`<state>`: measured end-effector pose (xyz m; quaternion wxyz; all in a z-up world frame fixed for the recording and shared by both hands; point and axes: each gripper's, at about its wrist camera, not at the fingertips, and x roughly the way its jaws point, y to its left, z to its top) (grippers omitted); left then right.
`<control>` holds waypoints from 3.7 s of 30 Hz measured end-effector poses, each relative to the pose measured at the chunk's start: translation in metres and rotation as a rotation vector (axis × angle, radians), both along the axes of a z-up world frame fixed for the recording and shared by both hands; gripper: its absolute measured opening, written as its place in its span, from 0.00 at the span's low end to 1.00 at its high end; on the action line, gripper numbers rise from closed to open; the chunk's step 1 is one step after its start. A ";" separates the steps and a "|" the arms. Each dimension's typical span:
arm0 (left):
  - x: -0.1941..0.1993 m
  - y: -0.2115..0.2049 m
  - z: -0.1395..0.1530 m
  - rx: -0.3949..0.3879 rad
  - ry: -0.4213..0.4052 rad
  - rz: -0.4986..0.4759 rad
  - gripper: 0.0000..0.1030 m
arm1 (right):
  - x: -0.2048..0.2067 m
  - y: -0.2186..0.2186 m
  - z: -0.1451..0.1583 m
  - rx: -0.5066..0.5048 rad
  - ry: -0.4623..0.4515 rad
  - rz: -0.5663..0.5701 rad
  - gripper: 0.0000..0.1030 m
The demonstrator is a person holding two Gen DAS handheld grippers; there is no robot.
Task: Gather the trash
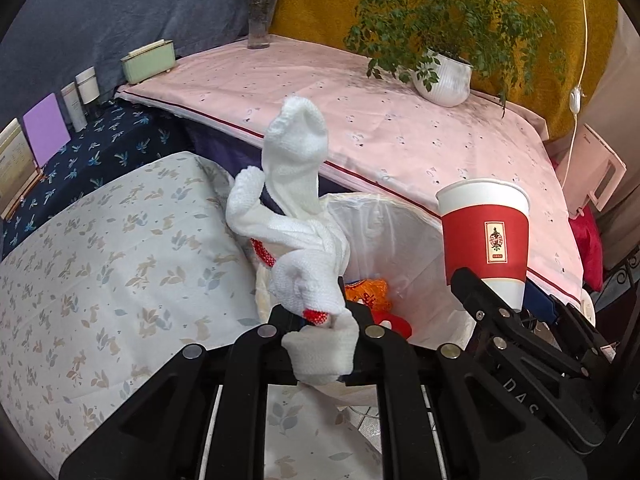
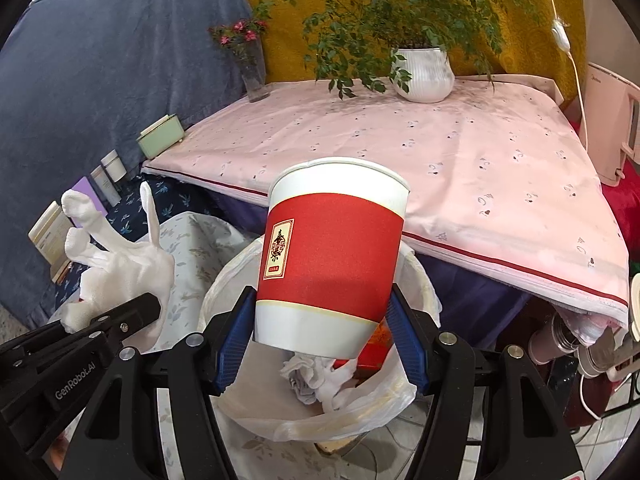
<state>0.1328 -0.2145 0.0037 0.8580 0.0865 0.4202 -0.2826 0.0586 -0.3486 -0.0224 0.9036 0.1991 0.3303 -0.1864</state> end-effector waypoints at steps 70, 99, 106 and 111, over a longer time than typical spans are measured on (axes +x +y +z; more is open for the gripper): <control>-0.022 0.061 -0.011 0.038 -0.041 0.156 0.83 | -0.027 0.029 0.013 -0.123 0.099 0.144 0.82; -0.055 0.094 -0.024 0.080 -0.028 0.226 0.91 | -0.055 0.069 -0.002 -0.228 0.195 0.225 0.87; -0.061 0.098 -0.025 0.082 -0.022 0.231 0.91 | -0.061 0.072 0.000 -0.222 0.198 0.222 0.87; -0.065 0.098 -0.024 0.081 -0.023 0.236 0.91 | -0.066 0.070 0.000 -0.216 0.199 0.214 0.87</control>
